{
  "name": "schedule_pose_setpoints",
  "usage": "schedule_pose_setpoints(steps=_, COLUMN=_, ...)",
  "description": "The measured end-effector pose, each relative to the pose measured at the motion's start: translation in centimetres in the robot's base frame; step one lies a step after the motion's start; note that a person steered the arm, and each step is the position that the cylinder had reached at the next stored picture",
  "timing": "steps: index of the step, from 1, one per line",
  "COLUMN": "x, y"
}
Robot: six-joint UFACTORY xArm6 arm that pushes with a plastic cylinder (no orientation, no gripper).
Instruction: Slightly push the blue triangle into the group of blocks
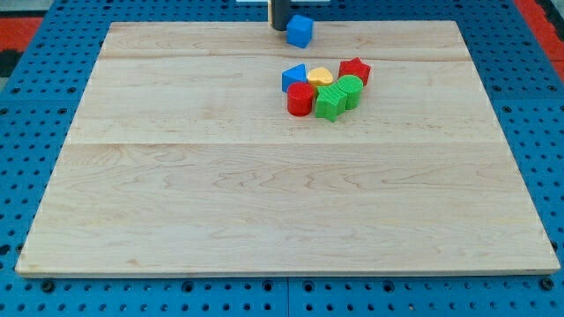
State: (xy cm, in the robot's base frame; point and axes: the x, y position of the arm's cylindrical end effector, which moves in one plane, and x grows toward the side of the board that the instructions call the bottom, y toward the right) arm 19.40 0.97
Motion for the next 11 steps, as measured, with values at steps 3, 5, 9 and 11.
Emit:
schedule_pose_setpoints(steps=3, x=3.7, y=1.7)
schedule_pose_setpoints(steps=5, x=1.1, y=6.3)
schedule_pose_setpoints(steps=9, x=6.0, y=3.0)
schedule_pose_setpoints(steps=11, x=10.6, y=2.3)
